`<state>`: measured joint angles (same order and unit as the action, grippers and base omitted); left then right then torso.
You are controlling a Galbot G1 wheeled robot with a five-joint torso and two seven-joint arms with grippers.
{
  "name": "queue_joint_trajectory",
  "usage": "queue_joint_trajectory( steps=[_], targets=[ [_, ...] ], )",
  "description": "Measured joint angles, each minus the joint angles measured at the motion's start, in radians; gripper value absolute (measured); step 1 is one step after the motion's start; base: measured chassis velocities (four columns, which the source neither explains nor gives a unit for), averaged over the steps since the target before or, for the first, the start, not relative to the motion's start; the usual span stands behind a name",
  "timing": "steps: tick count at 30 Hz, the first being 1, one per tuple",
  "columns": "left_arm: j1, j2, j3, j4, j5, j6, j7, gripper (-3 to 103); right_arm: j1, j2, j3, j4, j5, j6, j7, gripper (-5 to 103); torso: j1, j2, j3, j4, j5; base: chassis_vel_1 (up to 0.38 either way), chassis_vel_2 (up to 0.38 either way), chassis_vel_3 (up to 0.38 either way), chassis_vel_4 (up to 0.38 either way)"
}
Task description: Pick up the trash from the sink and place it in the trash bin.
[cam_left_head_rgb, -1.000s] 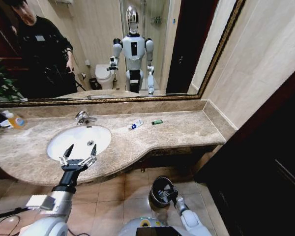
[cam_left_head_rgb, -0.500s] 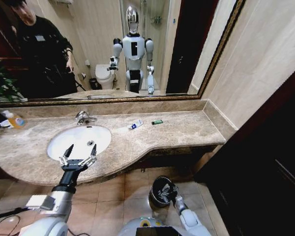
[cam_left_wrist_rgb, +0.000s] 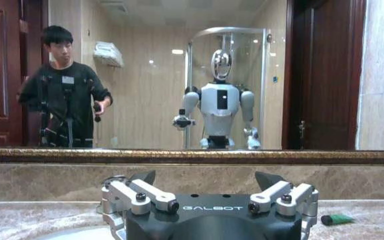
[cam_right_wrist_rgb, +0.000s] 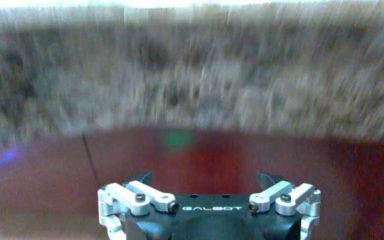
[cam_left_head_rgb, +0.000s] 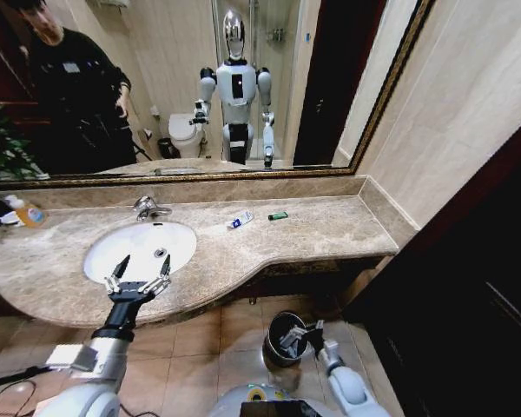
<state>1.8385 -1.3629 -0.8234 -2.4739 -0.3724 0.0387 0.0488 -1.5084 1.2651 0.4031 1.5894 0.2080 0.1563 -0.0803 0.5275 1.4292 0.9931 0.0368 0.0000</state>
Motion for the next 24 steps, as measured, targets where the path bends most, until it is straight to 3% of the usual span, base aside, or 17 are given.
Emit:
queue_joint_trajectory(
  steps=[6,12,17,24],
  targets=[
    [0.000,0.000,0.000,0.000,0.000,0.000,0.000,100,-0.062,-0.047,0.025,0.220,0.053,0.015,0.029,100,0.000,0.000,0.000,-0.0001,0.0000,0.000,0.000,0.000,0.000],
    [0.000,0.000,0.000,0.000,0.000,0.000,0.000,100,-0.007,-0.074,0.005,0.407,0.101,-0.105,0.098,100,0.000,0.000,0.000,0.0000,0.0000,0.000,0.000,0.000,0.000],
    [0.000,0.000,0.000,0.000,0.000,0.000,0.000,100,0.103,-0.124,-0.018,0.392,0.146,-0.176,0.104,100,0.000,0.000,0.000,0.0001,0.0001,0.000,0.000,0.000,0.000],
    [0.000,0.000,0.000,0.000,0.000,0.000,0.000,100,0.357,-0.247,-0.057,0.240,0.299,-0.289,0.070,100,0.000,0.000,0.000,-0.0001,0.0002,0.000,0.000,0.000,0.000]
  ],
)
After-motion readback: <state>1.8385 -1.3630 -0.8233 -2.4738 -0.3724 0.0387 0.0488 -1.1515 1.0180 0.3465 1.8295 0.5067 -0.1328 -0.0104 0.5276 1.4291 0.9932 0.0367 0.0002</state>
